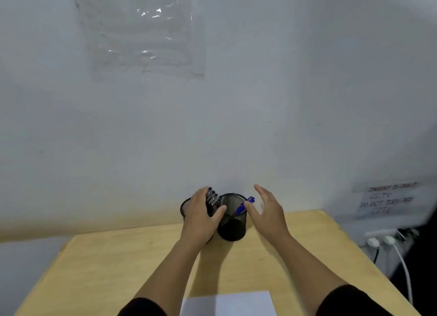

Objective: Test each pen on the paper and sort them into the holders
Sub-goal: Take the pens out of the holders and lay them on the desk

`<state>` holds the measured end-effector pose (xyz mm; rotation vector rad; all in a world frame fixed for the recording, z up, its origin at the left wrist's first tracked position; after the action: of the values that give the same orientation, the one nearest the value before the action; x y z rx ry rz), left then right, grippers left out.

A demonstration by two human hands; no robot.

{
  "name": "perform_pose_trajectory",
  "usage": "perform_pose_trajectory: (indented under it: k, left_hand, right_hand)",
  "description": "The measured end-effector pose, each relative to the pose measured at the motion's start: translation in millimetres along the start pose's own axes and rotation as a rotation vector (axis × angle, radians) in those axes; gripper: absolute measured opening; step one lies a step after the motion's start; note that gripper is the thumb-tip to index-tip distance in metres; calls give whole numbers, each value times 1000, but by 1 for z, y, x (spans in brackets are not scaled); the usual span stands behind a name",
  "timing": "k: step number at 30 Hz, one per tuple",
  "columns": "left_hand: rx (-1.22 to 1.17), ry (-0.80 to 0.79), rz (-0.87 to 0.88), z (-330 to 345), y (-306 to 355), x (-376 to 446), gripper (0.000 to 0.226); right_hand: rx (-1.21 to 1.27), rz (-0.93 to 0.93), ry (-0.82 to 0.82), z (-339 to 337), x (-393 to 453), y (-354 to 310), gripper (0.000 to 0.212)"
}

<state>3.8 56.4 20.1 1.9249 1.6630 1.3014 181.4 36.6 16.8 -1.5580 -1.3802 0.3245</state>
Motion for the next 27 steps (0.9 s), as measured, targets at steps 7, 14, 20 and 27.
perform_pose_trajectory:
  k: [7, 14, 20, 27]
  left_hand:
    - [63, 54, -88, 26, -15, 22, 62]
    - [90, 115, -104, 33, -14, 26, 43]
    - [78, 110, -19, 35, -16, 28, 20]
    - [-113, 121, 3, 25, -8, 28, 17]
  right_hand:
    - [41, 8, -2, 23, 16, 24, 46]
    - [79, -25, 58, 29, 16, 22, 36]
    - [171, 42, 112, 25, 18, 25, 28]
    - [235, 149, 155, 22, 23, 20, 23]
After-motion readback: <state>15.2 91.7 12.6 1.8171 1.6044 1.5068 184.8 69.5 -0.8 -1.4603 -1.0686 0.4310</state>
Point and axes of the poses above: each hand's wrist, its own x-axis towards the middle knuckle, its own z-axis out of the palm, y = z × x, the point moved 6 cm from there along x, towards the middle knuckle, and after that the axes turned 10 degrees about y, right-handed, at the moved point
